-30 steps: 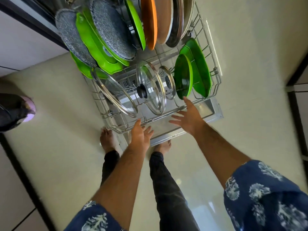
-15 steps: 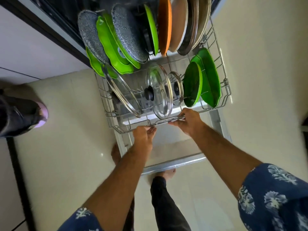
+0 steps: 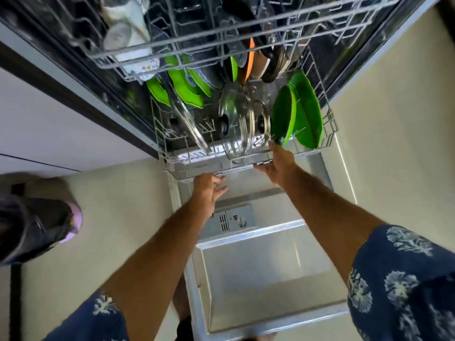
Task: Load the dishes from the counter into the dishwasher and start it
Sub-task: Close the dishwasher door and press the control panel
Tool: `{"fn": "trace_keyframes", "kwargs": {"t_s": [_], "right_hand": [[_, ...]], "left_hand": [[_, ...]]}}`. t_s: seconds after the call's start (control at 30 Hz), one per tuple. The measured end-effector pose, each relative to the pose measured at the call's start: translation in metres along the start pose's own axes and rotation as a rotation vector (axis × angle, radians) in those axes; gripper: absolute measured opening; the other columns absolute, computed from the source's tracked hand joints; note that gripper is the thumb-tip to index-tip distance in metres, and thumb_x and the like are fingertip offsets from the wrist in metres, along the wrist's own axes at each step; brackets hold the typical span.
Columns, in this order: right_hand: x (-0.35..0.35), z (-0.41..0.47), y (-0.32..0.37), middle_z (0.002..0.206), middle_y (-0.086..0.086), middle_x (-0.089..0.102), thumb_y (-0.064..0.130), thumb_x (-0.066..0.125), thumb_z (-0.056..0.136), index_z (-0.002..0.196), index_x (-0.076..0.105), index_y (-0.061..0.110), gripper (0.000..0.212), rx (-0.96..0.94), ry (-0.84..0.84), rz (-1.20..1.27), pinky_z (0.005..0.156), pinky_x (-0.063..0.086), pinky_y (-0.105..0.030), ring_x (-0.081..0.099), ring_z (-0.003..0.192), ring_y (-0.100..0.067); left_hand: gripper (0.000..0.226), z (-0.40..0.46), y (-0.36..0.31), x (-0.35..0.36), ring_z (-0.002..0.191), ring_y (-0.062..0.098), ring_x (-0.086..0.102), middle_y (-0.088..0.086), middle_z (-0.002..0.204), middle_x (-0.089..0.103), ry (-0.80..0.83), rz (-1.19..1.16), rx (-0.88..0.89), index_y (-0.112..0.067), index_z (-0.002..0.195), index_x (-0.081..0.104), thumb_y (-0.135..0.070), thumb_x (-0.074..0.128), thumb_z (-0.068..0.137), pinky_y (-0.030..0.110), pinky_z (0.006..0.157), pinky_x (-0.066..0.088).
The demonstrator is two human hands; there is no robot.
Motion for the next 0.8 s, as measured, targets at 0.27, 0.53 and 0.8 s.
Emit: {"fn": "trace_keyframes", "kwargs": {"t_s": [0.27,0.53,0.8], "right_hand": [[0.048,0.034,0.051,0.139,-0.016,0.052,0.044,0.057,0.097,0.141,0.042,0.005,0.061,-0.182,0.105,-0.135,0.087,0.058,-0.049,0.070,0.080,-0.028],[0.056,0.038,0.061,0.119,-0.011,0.055,0.023,0.045,0.106,0.132,0.042,0.016,0.027,-0.224,0.274,-0.104,0.094,0.050,-0.044,0.063,0.104,-0.031],[-0.027,-0.021,-0.004,0.133,-0.017,0.059,0.016,0.052,0.103,0.135,0.052,0.011,0.032,-0.176,0.267,-0.243,0.100,0.051,-0.047,0.062,0.118,-0.036]], "left_hand": [[0.026,0.030,-0.070,0.016,0.127,0.030,0.059,0.013,0.116,0.055,0.021,0.164,0.095,-0.002,0.086,0.051,0.015,0.034,0.095,0.050,0.104,0.049],[0.055,0.038,-0.103,0.015,0.124,0.021,0.060,0.003,0.145,0.051,0.042,0.255,0.298,-0.008,0.145,0.041,0.015,0.047,0.095,0.040,0.094,0.054],[0.049,0.004,-0.004,-0.029,0.129,0.024,0.052,0.005,0.153,0.043,0.122,0.445,0.250,-0.022,0.140,0.044,0.001,0.054,0.097,0.049,0.100,0.047]]}}
Point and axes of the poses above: each hand's wrist, its own z-axis towards the middle knuckle, its own x-axis out of the palm, y = z × x, the point moved 6 cm from there along z, towards the middle knuckle
